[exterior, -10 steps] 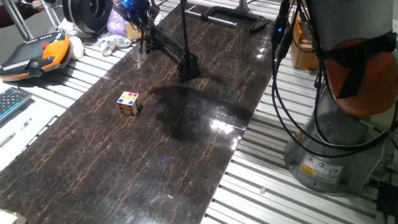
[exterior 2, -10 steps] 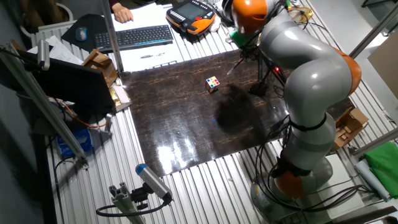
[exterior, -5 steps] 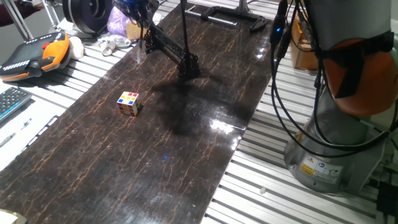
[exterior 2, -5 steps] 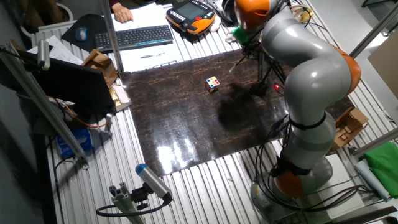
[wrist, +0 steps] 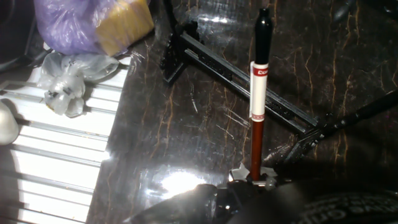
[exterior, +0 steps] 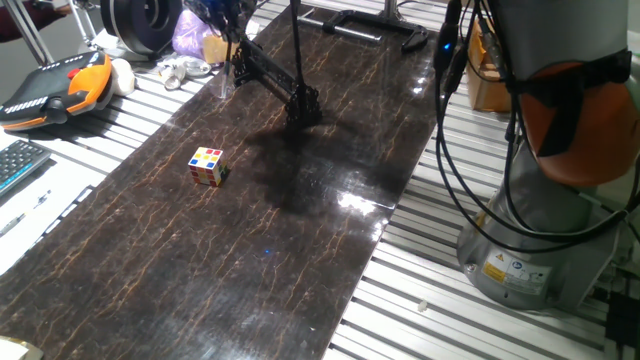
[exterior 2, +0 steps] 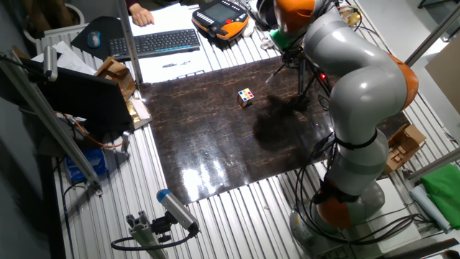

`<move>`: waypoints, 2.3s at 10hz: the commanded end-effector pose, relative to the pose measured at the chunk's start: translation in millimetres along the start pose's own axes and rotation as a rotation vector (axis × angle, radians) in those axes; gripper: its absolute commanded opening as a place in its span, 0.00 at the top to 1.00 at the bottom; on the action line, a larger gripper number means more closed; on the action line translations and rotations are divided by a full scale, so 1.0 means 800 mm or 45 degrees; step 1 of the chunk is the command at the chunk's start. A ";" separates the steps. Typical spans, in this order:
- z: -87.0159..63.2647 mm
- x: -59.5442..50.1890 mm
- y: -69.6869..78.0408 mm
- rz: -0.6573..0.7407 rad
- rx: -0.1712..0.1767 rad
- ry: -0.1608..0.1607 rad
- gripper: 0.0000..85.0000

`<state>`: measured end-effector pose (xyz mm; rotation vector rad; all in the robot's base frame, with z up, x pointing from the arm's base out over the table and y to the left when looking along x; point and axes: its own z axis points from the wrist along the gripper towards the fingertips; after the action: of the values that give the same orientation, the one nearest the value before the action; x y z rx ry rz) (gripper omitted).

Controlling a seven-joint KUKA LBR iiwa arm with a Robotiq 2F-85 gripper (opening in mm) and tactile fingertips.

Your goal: Place the brush on the pen rack

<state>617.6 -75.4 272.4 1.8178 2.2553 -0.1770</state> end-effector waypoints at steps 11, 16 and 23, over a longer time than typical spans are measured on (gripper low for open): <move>0.015 0.000 -0.005 -0.007 -0.029 0.023 0.99; 0.019 -0.001 -0.005 -0.008 -0.028 0.035 0.99; 0.025 -0.010 -0.007 -0.031 -0.036 0.053 0.99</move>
<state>615.7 -89.0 255.0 1.7967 2.2957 -0.1116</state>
